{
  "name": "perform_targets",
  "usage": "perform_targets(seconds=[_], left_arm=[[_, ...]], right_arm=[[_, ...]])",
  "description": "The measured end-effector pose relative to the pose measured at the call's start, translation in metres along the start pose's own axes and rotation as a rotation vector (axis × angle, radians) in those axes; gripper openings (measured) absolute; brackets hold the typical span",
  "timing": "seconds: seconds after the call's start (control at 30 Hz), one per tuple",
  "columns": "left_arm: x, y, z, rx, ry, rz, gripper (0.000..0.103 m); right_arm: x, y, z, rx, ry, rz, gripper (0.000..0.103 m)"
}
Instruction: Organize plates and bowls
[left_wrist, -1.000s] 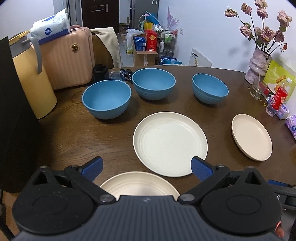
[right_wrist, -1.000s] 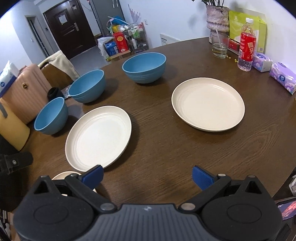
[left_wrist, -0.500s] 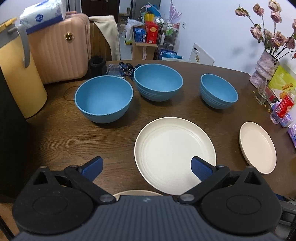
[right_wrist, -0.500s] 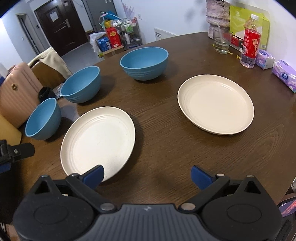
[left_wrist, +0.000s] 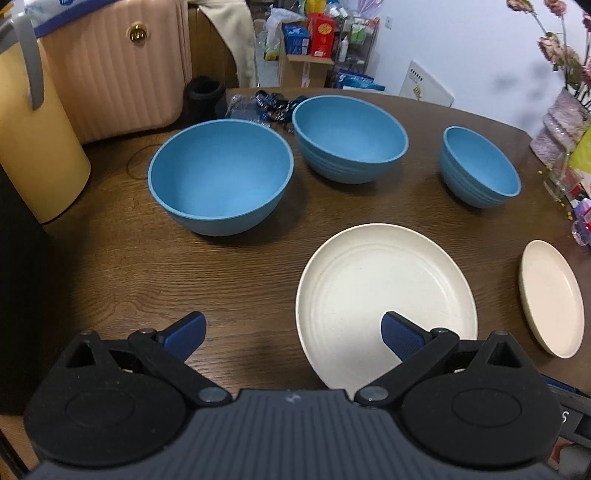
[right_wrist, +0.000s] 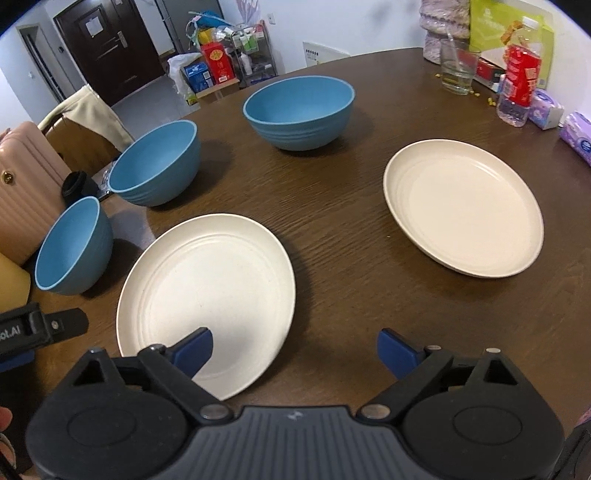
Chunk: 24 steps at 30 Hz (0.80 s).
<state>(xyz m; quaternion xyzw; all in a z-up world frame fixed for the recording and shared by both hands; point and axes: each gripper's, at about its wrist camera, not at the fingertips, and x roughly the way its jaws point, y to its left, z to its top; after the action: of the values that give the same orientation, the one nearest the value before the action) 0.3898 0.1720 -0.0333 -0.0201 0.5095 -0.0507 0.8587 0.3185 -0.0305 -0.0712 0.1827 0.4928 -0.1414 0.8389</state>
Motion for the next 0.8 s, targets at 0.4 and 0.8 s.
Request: perform_targets(seconds=[0.4,0.8], left_arm=[[0.043,0.001,0.013,-0.052,0.073,0.041,0.103],[0.071,-0.003,0.019,-0.07,0.1,0.043,0.093]], right_arm=[[0.042,0.001,0.021,-0.018,0.064,-0.007,0.091],[0.068,-0.004,0.037,-0.03,0.104,0.017,0.082]])
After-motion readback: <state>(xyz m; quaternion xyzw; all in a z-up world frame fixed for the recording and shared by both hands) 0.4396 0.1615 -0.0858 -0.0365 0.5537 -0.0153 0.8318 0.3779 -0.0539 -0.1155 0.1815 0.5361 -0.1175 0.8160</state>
